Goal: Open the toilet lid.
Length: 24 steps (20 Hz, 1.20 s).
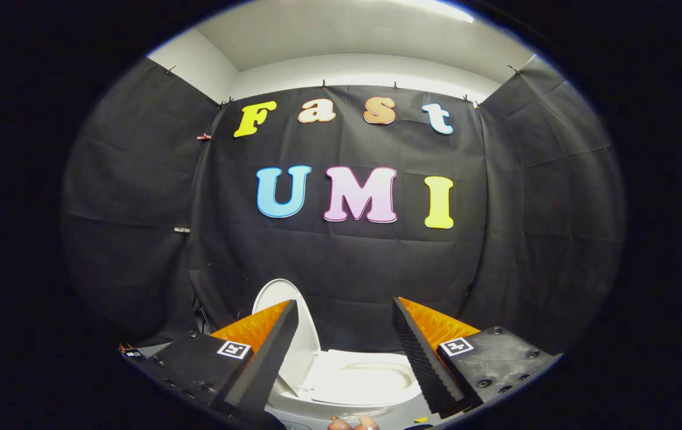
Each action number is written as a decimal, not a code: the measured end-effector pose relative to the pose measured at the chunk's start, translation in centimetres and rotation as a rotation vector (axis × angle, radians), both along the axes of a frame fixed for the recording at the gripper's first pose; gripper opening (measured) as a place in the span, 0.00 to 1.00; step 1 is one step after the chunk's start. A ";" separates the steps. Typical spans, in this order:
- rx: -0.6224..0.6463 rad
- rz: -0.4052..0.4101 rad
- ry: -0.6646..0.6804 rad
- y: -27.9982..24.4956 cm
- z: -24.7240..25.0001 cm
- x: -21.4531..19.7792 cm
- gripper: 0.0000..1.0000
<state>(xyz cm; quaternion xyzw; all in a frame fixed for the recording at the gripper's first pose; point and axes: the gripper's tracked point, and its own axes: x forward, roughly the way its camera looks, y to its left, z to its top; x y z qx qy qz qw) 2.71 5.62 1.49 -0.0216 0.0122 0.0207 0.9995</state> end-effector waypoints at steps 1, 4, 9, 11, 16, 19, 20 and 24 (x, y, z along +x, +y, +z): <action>0.000 0.001 -0.003 0.0 0.2 -0.1 0.99; -0.001 0.012 -0.010 0.5 0.5 -0.2 0.99; 0.016 0.021 -0.017 0.8 0.9 -0.5 0.98; 0.013 0.020 -0.020 0.6 1.0 -0.7 0.98; 0.020 0.013 -0.025 0.3 1.3 -0.9 0.98; 0.019 0.017 -0.024 0.3 1.1 -1.0 0.98; 0.017 0.017 -0.023 0.3 1.2 -1.0 0.98; 0.024 0.016 -0.025 0.0 1.4 -1.0 0.98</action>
